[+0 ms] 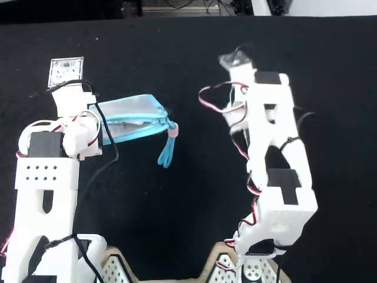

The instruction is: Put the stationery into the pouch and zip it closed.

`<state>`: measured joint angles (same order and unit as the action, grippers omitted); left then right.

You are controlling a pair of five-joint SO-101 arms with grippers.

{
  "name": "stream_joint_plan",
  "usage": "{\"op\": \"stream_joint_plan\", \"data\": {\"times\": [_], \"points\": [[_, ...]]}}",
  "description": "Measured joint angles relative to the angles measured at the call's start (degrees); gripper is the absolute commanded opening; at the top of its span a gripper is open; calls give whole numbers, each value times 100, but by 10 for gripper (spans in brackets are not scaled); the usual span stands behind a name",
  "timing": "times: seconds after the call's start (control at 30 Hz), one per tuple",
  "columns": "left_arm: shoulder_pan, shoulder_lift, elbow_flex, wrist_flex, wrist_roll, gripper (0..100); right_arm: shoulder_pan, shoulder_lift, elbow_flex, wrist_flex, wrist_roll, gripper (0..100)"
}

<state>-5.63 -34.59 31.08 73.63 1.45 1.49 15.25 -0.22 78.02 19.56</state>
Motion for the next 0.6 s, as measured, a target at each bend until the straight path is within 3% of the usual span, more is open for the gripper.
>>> {"op": "stream_joint_plan", "data": {"times": [0.2, 0.43, 0.6], "points": [[0, 0, 0, 0, 0, 30, 53, 1090, -826, -369, -105, 198], [0, 0, 0, 0, 0, 30, 62, 2629, -2338, -70, -105, 194], [0, 0, 0, 0, 0, 30, 193, 3455, -3675, 633, -97, 6]]}}
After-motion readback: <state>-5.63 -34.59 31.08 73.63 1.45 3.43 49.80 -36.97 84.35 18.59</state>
